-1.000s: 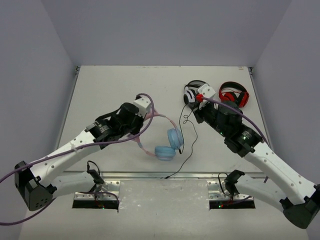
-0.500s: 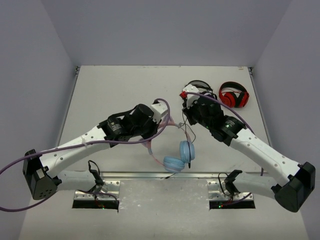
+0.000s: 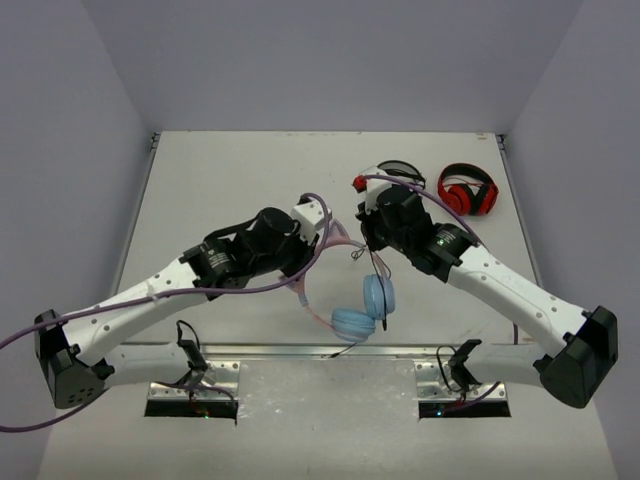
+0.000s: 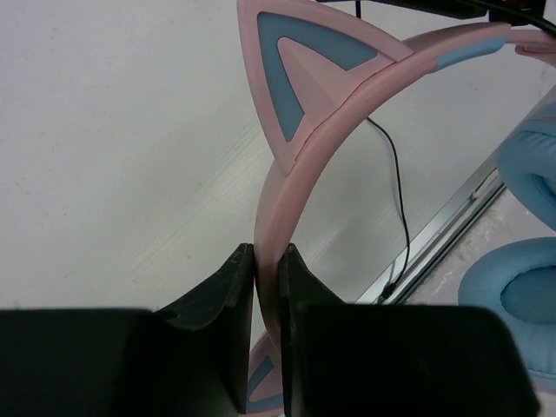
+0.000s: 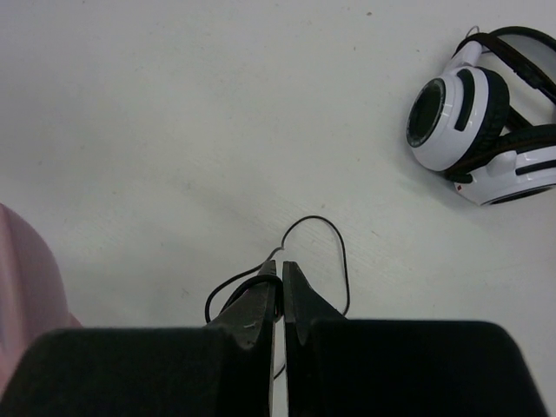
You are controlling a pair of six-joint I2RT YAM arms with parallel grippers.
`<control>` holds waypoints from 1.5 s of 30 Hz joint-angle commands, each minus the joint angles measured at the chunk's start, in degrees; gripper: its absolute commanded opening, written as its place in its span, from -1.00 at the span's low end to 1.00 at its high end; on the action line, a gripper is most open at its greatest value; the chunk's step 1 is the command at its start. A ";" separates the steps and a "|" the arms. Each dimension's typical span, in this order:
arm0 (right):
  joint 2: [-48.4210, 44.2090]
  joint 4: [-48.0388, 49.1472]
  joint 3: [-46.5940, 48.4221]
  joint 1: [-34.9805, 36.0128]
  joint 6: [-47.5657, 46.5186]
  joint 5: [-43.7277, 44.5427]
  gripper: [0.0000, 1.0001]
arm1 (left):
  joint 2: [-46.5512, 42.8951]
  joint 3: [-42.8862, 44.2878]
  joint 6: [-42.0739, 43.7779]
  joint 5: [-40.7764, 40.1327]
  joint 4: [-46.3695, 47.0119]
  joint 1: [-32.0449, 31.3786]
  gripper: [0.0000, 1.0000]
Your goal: Wrap the headphones
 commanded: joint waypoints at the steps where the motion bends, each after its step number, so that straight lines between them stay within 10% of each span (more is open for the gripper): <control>1: -0.46 1.07 2.55 -0.06 3.15 -0.75 -0.97 | -6.73 -0.71 -2.57 9.03 9.87 -0.85 -0.99; 13: -5.81 14.14 -4.28 -0.41 3.67 -20.34 -0.95 | -15.43 -4.49 -7.06 7.63 18.75 -0.85 -0.99; 31: 2.96 61.07 -13.35 -1.46 11.94 -34.67 -0.08 | -21.32 4.64 -11.10 -1.32 18.85 -0.85 -0.99; 38: 11.49 71.27 -12.38 -1.55 17.03 -38.72 -0.07 | -21.24 9.39 -12.16 -6.33 15.51 -0.85 -0.99; 45: 17.65 78.93 -12.82 -1.46 22.57 -42.76 -0.48 | -21.77 14.75 -14.27 -14.86 14.54 -0.85 -0.99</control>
